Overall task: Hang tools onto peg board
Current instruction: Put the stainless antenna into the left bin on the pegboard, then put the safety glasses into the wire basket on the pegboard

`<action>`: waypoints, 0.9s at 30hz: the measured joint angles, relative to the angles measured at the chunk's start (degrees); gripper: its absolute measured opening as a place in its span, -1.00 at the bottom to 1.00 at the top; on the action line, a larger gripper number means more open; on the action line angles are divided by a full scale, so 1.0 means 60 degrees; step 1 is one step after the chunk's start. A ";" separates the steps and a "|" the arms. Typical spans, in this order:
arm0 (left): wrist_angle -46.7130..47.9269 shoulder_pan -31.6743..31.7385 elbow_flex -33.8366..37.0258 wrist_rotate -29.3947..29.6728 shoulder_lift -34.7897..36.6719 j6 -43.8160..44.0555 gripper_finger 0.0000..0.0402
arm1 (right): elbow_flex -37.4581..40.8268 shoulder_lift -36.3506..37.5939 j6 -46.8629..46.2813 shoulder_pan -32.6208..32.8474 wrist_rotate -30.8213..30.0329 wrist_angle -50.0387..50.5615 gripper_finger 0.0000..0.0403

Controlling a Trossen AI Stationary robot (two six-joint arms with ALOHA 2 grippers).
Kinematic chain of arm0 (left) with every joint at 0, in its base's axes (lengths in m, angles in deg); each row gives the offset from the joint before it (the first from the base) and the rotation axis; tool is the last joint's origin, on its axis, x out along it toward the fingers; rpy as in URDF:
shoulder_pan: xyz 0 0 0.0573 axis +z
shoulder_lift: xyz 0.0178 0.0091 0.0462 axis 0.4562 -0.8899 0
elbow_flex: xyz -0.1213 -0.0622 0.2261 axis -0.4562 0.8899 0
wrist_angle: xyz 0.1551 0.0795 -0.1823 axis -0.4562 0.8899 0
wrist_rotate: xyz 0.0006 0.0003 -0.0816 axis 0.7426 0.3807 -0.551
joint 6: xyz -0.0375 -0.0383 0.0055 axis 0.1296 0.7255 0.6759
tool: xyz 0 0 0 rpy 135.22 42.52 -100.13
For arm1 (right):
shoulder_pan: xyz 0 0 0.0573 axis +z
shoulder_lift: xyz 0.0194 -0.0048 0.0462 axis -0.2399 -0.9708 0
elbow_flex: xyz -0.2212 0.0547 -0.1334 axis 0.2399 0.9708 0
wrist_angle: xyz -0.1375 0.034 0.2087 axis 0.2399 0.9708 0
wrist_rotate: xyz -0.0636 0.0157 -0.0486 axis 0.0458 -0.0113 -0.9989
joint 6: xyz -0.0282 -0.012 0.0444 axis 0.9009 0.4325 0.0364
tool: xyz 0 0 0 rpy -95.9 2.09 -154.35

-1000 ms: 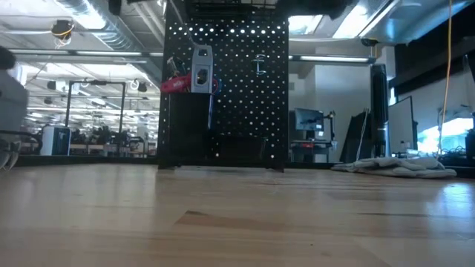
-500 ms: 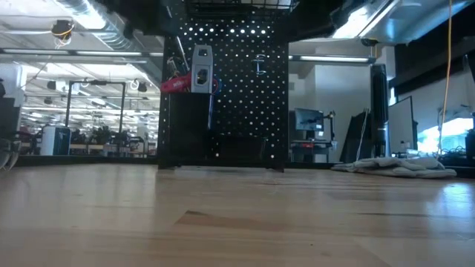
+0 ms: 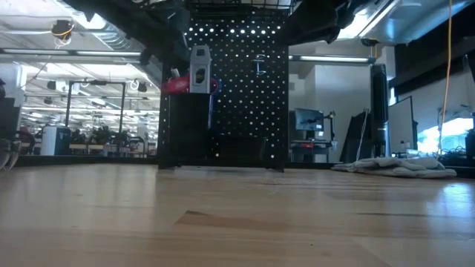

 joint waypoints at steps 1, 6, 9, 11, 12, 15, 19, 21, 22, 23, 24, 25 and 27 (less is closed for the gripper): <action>0.0021 0.0007 0.0000 -0.0013 -0.0070 -0.0019 -0.87 | 0.0000 0.0000 -0.0044 0.0000 0.0050 0.0003 -0.43; -0.0032 0.0086 -0.0001 0.0086 -0.0362 -0.0266 -0.87 | 0.0000 0.0000 -0.0258 0.0000 0.0164 0.0007 -0.43; -0.0026 0.0106 -0.0004 0.0089 -0.0394 -0.0303 -0.83 | 0.0000 0.0000 -0.0349 0.0000 0.0226 0.0005 -0.43; -0.0003 0.0102 0.0000 0.0089 -0.0372 -0.0311 -0.79 | 0.0000 0.0000 -0.0448 0.0000 0.0242 0.0011 -0.43; -0.0002 0.0102 0.0002 0.0092 -0.0364 -0.0298 -0.76 | 0.0000 0.0000 -0.0466 0.0000 0.0270 0.0011 -0.43; 0.0001 0.0102 0.0007 0.0054 -0.0365 -0.0295 -0.66 | 0.0000 0.0000 -0.0483 0.0000 0.0343 0.0030 -0.43; 0.0008 0.0099 0.0018 -0.0153 -0.0293 -0.0333 -0.47 | 0.0000 0.0000 -0.0547 0.0000 0.0402 0.0102 -0.43; 0.0069 0.0039 0.0036 -0.0257 -0.0142 -0.0334 -0.37 | 0.0000 0.0000 -0.0656 0.0000 0.0402 0.0169 -0.43; 0.0144 0.0003 0.0040 -0.0276 -0.0032 -0.0367 -0.33 | 0.0000 0.0000 -0.0692 0.0000 0.0402 0.0191 -0.43; 0.0267 -0.0018 0.0036 -0.0288 0.0096 -0.0456 -0.30 | 0.0000 0.0000 -0.0702 0.0000 0.0406 0.0211 -0.43; 0.0507 -0.0057 -0.0017 -0.0287 0.0242 -0.0494 -0.27 | 0.0000 0.0000 -0.0702 0.0000 0.0406 0.0233 -0.43; 0.0765 -0.0103 -0.0093 -0.0287 0.0395 -0.0563 -0.24 | 0.0000 0.0000 -0.0702 0.0000 0.0406 0.0236 -0.43; 0.1379 -0.0216 -0.0323 -0.0288 0.0701 -0.0724 -0.21 | 0.0000 0.0000 -0.0702 0.0000 0.0414 0.0240 -0.43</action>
